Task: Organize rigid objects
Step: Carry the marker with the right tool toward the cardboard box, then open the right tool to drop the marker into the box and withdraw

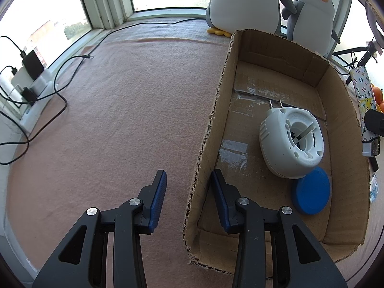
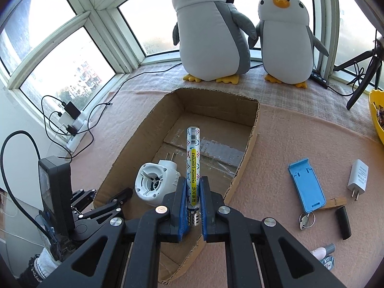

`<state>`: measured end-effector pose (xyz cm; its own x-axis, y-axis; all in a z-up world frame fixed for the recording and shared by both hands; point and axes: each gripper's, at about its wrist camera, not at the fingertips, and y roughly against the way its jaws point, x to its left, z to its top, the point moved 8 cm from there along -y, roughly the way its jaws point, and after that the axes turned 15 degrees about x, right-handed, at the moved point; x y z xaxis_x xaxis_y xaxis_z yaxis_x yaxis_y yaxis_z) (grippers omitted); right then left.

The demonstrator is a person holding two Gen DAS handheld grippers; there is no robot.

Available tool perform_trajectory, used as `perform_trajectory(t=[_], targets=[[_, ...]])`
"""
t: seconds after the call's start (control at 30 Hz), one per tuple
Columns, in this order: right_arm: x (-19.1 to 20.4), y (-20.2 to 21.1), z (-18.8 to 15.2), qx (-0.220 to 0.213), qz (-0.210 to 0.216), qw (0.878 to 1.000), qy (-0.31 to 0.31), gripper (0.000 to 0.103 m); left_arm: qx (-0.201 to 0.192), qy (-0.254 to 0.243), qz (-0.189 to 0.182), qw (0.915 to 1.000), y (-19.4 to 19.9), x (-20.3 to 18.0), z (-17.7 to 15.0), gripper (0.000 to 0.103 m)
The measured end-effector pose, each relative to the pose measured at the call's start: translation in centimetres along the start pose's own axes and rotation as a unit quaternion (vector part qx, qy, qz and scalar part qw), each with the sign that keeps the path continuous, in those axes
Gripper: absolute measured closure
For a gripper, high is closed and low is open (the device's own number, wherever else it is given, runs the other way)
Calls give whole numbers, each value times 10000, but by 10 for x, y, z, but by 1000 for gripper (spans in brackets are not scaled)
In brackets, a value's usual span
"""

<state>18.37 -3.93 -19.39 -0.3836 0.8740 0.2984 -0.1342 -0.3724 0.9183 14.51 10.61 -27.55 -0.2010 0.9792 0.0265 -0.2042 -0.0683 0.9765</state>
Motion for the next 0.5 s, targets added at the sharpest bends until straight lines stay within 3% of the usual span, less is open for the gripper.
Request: perform_trajectory(t=[0.13,0.27,0.5], targets=[[6,-7,2,66,-32,9999,112,90,-4,-6,1,10000,0,0,0,65],[13,1,1,-101,-62,9996,246,52,-8,-38,47,10000,0,0,0,65],[14,29,-6,-384,-244,9988,204,49,3,-81,50,10000,0,-1,0,65]])
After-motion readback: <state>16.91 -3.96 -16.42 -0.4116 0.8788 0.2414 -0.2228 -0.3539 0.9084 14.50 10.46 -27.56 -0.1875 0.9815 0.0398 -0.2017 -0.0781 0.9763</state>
